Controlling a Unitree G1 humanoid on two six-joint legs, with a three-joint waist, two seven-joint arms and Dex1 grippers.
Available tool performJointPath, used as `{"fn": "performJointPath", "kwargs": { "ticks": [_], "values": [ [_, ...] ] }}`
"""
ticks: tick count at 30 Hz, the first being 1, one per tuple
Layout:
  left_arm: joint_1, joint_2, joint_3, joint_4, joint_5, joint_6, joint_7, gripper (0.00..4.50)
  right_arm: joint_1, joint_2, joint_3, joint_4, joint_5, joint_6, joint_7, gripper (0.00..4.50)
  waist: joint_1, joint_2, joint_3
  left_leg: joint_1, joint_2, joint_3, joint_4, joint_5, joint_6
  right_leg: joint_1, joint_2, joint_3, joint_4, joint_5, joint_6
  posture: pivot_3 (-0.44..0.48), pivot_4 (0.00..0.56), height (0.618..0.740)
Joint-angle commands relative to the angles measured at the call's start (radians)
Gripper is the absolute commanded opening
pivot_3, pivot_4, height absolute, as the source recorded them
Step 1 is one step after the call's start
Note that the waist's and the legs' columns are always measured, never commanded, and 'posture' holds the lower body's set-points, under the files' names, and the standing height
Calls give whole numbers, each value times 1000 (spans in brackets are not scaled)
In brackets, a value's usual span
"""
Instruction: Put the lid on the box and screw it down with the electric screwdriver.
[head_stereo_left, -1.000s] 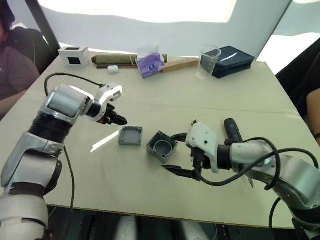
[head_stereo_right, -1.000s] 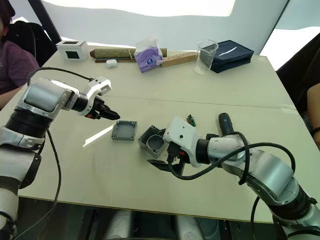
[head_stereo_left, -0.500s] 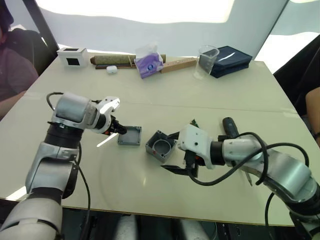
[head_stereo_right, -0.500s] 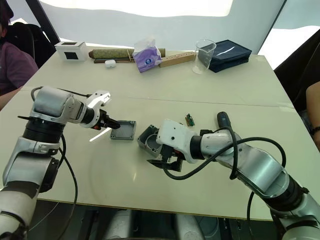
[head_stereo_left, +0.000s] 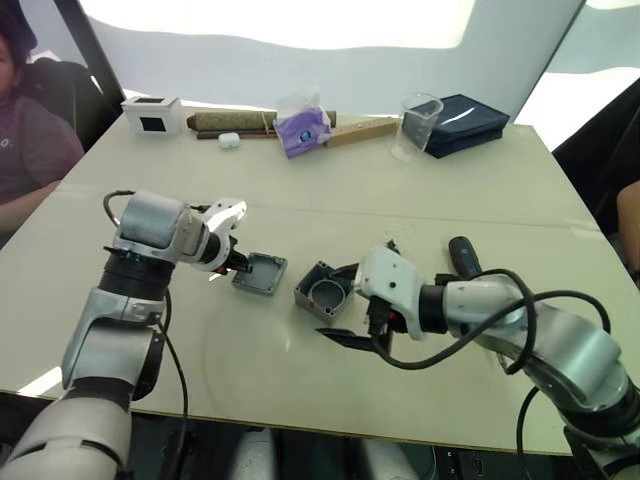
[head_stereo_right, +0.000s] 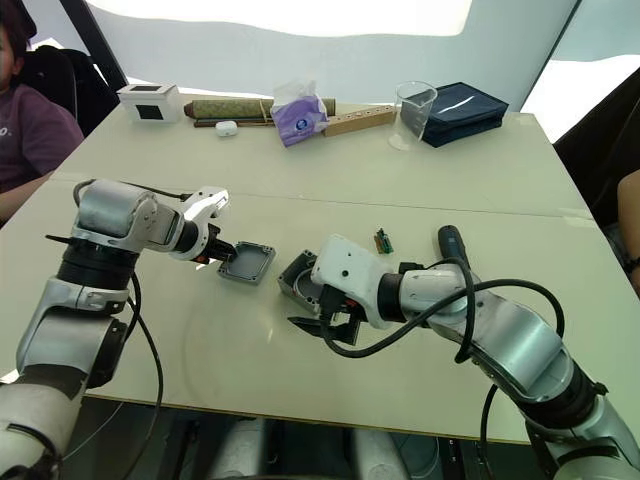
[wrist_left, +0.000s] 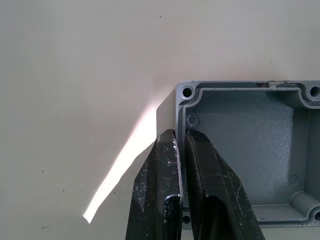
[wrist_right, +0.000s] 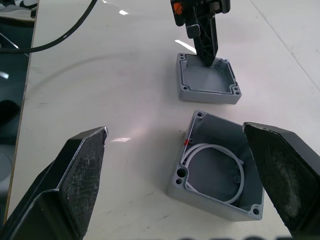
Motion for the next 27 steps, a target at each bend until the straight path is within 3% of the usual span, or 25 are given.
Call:
{"fn": "performJointPath", "kwargs": {
  "ticks": [1,5,7,11,13,19,27],
  "values": [
    [32,-39,25,23,-6,10,35,51,4,7,-53,-36,23,5,-5,4500,4,0,0,0,0,0,0,0,0,0,0,0,0,0,0,0,150,740],
    [1,-60,138,42,22,-149,64,51,43,139,-189,21,125,-7,-57,4500,18,0,0,0,0,0,1,0,0,1,0,0,0,0,0,0,150,740],
    [-15,-61,198,58,34,-402,59,51,44,240,-292,114,154,-14,-130,4500,19,-1,1,0,0,0,1,0,0,0,0,-1,0,0,0,0,150,740],
    [-32,-108,282,14,-36,-707,-43,51,-82,455,-484,388,240,32,-340,4500,17,-1,1,-3,1,2,1,1,-1,-4,0,0,0,1,0,0,150,740],
    [-19,-142,283,-33,-53,-791,-76,51,-142,510,-535,484,283,72,-387,4500,19,-1,1,-3,1,7,-1,3,-5,-5,-1,0,1,1,0,0,150,740],
    [33,-197,230,-118,-62,-851,-115,51,-204,537,-563,561,347,133,-422,4500,17,-1,1,-2,0,10,-8,3,-6,-8,-2,2,-1,1,0,0,150,740],
    [51,-205,193,-141,-58,-856,-134,51,-203,537,-573,551,403,148,-465,4500,9,-1,1,-2,1,11,-9,3,-5,-9,0,3,0,1,0,0,150,740]
  ]
}}
